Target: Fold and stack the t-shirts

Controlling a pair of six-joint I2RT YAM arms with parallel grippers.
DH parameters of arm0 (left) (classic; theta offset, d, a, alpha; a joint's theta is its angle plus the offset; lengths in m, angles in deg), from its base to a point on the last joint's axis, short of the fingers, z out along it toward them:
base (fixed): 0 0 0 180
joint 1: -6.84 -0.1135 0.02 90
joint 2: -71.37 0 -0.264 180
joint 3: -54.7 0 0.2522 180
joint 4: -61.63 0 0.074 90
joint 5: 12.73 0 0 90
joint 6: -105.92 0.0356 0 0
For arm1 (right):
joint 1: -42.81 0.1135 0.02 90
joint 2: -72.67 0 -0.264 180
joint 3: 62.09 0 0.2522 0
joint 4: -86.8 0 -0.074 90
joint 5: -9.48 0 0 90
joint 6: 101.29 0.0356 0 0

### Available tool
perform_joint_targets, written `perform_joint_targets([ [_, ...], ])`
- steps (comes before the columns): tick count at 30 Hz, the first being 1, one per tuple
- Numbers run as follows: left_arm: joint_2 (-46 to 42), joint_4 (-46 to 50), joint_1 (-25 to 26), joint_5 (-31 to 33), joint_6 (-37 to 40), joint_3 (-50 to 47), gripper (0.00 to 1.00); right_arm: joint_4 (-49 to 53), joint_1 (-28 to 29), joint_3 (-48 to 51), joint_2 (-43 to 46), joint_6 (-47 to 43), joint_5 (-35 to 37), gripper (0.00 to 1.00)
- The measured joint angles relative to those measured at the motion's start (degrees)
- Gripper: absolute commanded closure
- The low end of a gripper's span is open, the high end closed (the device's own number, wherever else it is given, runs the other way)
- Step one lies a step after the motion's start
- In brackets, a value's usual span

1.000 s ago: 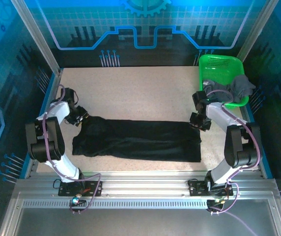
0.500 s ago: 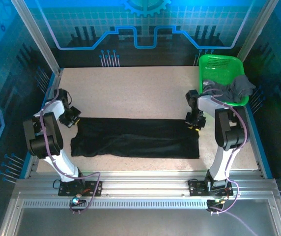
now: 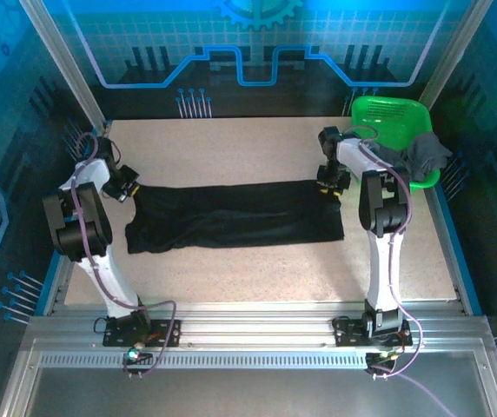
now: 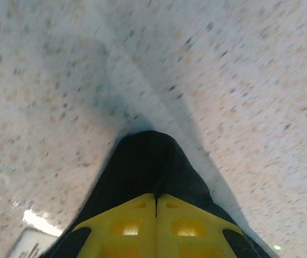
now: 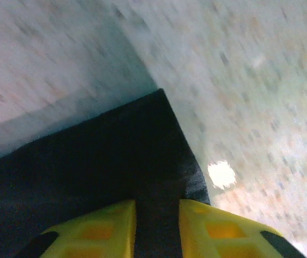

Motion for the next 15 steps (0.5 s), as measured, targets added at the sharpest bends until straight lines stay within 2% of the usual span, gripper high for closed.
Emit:
perform_joint_targets([
  [3,-0.3,0.0,0.0,0.9,0.1,1.1,0.55,0.2,0.1,-1.7,-0.3,-2.2,-0.4,0.55],
  [4,-0.9,0.2,0.0,1.6,0.2,0.9,0.53,0.1,0.2,-1.6,0.1,-2.8,-0.4,0.53],
  [7,-5.6,0.5,0.1,2.7,0.1,-2.8,0.54,-0.5,1.1,0.3,3.3,-4.4,-0.3,0.5],
  [10,-14.3,0.6,1.1,1.9,0.1,-9.0,0.6,-1.5,2.8,4.9,10.2,-5.3,-0.8,0.49],
  [12,-19.7,-0.9,3.3,-1.2,0.1,-12.9,0.62,-3.1,4.3,8.9,15.8,-5.7,-3.3,0.47],
  [15,-23.0,-4.8,8.7,-8.5,1.3,-17.3,0.64,-6.8,6.5,14.6,23.2,-7.3,-11.7,0.42],
])
